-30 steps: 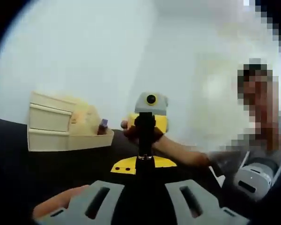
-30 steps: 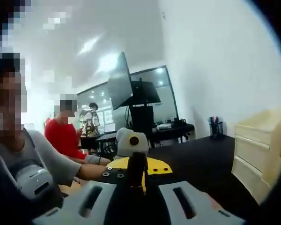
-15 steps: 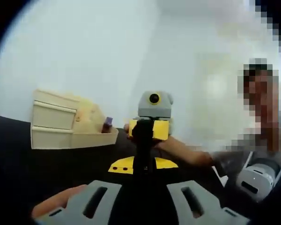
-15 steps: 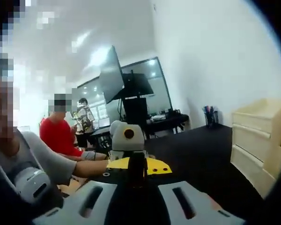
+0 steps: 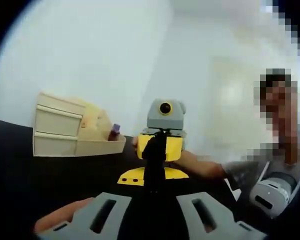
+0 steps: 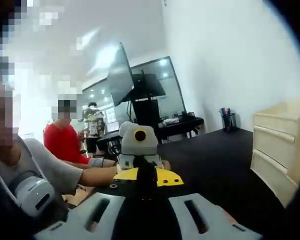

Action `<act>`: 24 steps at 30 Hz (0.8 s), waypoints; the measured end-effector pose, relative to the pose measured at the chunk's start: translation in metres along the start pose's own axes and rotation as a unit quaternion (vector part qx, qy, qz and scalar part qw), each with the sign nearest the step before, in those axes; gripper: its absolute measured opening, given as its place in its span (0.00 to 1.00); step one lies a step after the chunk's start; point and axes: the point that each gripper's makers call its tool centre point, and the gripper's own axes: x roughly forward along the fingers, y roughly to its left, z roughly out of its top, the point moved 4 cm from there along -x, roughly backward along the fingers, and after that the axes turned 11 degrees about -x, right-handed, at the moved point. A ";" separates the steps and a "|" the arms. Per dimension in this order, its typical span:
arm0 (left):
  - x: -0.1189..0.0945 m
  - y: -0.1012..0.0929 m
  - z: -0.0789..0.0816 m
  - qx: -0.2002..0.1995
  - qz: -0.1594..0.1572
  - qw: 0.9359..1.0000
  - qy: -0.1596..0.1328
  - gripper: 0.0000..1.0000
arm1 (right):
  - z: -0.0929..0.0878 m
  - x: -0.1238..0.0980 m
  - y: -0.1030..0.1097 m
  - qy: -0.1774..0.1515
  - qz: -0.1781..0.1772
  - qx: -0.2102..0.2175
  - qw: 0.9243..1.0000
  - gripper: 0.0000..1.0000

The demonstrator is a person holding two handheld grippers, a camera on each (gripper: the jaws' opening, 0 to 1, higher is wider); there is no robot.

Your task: Open the drawer, pick up the cosmetic bottles from the table one by one, place them into the drawer, release the gripper, close the drawer, and move the gripper away

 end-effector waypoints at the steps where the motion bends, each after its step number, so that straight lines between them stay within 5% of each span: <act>1: 0.001 -0.001 -0.001 0.000 0.002 1.000 0.001 0.07 | 0.000 0.000 0.000 0.000 0.000 0.000 1.000 0.07; 7: -0.001 0.001 0.000 0.006 0.014 1.000 0.001 0.07 | 0.003 0.000 -0.005 -0.009 -0.007 -0.027 1.000 0.08; 11: -0.006 0.002 0.004 0.004 0.015 1.000 -0.006 0.07 | 0.009 -0.004 -0.016 -0.001 -0.021 -0.046 0.999 0.21; 17: -0.016 0.011 0.011 0.007 0.039 0.999 -0.016 0.07 | 0.026 -0.018 -0.027 -0.003 -0.049 -0.071 0.996 0.23; 24: -0.028 0.025 0.020 -0.001 0.068 0.997 -0.032 0.06 | 0.027 -0.026 -0.029 0.074 -0.088 -0.145 0.983 0.35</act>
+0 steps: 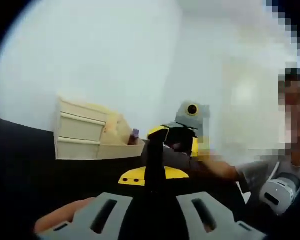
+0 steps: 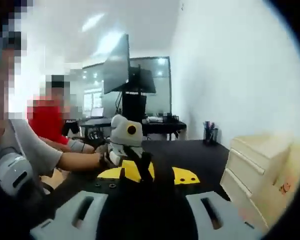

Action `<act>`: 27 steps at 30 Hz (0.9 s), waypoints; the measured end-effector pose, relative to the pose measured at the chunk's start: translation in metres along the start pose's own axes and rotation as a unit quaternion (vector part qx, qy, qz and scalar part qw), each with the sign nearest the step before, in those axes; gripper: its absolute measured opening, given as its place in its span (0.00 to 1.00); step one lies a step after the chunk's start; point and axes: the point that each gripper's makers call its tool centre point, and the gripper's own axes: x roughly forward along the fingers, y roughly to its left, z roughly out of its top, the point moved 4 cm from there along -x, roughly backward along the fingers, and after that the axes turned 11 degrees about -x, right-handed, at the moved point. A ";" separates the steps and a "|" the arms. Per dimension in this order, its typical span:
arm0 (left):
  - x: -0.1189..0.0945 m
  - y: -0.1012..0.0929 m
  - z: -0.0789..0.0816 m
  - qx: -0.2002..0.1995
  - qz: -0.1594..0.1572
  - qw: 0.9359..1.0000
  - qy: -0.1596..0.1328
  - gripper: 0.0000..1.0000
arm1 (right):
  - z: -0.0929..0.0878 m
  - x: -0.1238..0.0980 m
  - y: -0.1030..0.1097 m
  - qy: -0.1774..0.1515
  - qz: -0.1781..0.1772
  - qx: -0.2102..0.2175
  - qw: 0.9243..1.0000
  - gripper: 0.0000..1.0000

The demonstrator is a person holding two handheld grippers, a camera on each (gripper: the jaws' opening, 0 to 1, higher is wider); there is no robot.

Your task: Open the drawer, pick up the cosmetic bottles from the table one by one, place them into the drawer, release the gripper, close the drawer, and move the gripper away

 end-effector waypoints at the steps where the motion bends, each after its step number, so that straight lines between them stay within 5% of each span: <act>1: 0.000 0.000 -0.001 -0.003 0.005 1.000 -0.001 0.06 | -0.002 0.000 0.001 0.007 -0.002 -0.003 1.000 0.36; 7: 0.000 0.004 -0.004 -0.011 0.022 1.000 -0.005 0.06 | -0.022 -0.014 0.011 0.054 -0.019 -0.015 0.998 0.50; 20: -0.005 0.013 -0.006 -0.020 0.044 0.999 -0.006 0.07 | -0.040 -0.045 0.014 0.046 -0.092 0.009 0.995 0.77; 24: -0.006 0.018 -0.007 -0.025 0.056 0.998 -0.003 0.07 | -0.056 -0.052 0.017 0.050 -0.113 0.040 0.992 0.90; 27: -0.006 0.021 -0.009 -0.025 0.064 0.998 0.002 0.07 | -0.068 -0.058 0.022 0.054 -0.136 0.029 0.989 0.91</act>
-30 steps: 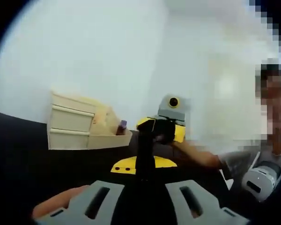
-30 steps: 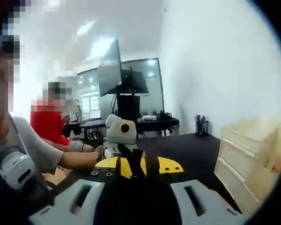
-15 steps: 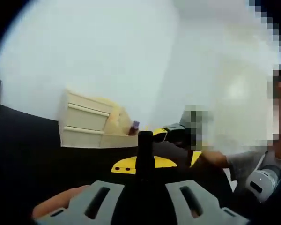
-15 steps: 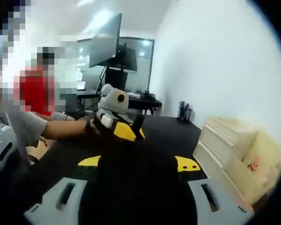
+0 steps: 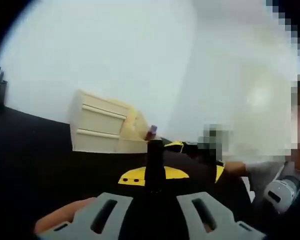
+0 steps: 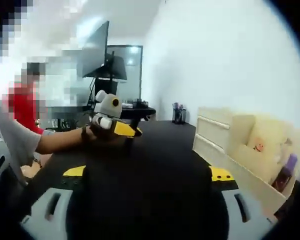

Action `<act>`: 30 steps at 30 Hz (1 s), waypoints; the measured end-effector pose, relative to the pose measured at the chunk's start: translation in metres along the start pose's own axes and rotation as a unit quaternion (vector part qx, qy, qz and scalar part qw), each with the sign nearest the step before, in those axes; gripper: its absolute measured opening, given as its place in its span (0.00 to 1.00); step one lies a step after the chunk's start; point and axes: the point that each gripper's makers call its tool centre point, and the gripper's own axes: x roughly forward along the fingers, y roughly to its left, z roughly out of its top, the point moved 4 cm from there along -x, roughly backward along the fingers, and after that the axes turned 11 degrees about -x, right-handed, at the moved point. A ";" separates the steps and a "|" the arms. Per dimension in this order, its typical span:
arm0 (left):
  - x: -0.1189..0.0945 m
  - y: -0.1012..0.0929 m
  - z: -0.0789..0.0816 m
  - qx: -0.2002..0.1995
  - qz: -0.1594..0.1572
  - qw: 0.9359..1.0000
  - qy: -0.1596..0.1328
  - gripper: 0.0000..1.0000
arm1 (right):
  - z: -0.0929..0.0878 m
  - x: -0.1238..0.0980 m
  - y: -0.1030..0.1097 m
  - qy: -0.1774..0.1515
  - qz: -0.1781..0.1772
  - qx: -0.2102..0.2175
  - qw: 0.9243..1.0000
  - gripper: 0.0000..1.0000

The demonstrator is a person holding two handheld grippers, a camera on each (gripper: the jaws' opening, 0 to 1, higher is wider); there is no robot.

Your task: Open the drawer, pick up the cosmetic bottles from the table one by one, place them into the drawer, release the gripper, close the drawer, and move the gripper away

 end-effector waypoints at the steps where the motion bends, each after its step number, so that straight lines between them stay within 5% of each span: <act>1: 0.000 0.001 0.000 0.000 0.002 1.000 0.001 0.07 | -0.003 -0.001 0.001 -0.002 -0.004 -0.002 1.000 0.91; 15: -0.001 0.012 -0.005 0.003 0.032 0.999 0.015 0.07 | -0.040 -0.005 0.003 0.002 -0.042 0.036 0.998 0.93; 23: 0.001 0.013 -0.007 0.011 0.056 0.998 0.026 0.07 | -0.045 -0.009 -0.003 -0.019 -0.063 0.052 0.997 0.91; 30: 0.006 0.002 0.013 0.028 0.094 0.995 0.035 0.07 | -0.051 -0.007 -0.001 -0.007 -0.056 0.040 0.998 0.90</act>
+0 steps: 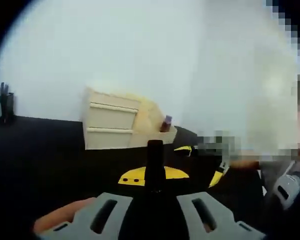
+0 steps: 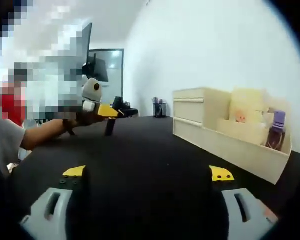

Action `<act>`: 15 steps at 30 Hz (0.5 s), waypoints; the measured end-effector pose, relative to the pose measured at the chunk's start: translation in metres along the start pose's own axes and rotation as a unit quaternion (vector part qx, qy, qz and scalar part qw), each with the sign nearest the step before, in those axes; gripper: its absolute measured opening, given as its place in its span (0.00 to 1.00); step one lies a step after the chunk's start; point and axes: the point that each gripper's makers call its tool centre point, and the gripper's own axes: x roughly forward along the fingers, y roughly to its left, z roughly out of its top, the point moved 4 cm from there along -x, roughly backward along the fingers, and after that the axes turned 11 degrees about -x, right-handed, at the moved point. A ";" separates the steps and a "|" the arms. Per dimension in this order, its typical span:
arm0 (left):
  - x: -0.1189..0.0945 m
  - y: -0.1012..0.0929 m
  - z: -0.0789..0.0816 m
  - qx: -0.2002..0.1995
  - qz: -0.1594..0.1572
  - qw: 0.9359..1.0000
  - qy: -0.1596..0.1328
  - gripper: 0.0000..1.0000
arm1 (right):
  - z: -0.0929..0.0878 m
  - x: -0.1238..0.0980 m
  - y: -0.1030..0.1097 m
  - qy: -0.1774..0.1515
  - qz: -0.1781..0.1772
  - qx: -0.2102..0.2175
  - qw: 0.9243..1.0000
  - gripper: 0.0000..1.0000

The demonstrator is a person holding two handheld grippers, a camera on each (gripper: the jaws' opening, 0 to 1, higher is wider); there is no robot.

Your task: Open the drawer, pick up the cosmetic bottles from the table one by one, place them into the drawer, release the gripper, close the drawer, and move the gripper away

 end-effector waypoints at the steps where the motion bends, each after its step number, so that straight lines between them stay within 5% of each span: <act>1: 0.000 0.002 0.005 -0.018 0.009 1.000 -0.007 0.07 | -0.001 0.000 -0.001 0.001 -0.002 -0.001 1.000 0.89; 15: 0.022 0.008 0.085 -0.017 0.128 0.992 -0.007 0.07 | -0.005 0.001 -0.010 0.008 -0.006 -0.011 1.000 0.86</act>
